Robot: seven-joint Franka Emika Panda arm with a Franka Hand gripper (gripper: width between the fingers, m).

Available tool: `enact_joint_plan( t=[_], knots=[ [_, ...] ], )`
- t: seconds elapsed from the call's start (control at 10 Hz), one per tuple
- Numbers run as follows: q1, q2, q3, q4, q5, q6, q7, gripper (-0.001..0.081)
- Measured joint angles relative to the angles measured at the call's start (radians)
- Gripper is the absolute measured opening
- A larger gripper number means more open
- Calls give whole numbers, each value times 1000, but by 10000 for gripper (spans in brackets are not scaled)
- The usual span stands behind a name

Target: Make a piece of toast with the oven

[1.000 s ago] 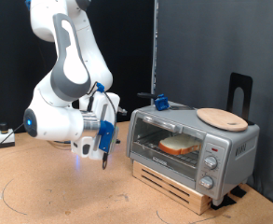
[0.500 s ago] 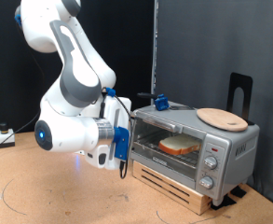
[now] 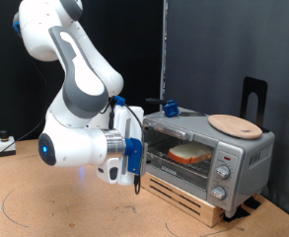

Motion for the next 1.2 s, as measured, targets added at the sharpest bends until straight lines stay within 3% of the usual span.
enact_joint_plan(
  t=[0.3, 0.7, 0.8, 1.0, 1.2],
  knots=[
    [108, 87, -43, 105, -46, 19, 51, 807],
    [251, 162, -118, 213, -80, 120, 131, 807],
    [250, 162, -118, 213, -80, 109, 131, 807],
    [249, 182, -118, 250, -65, -30, 146, 807],
    [262, 234, -123, 273, -52, -29, 151, 807]
  ],
)
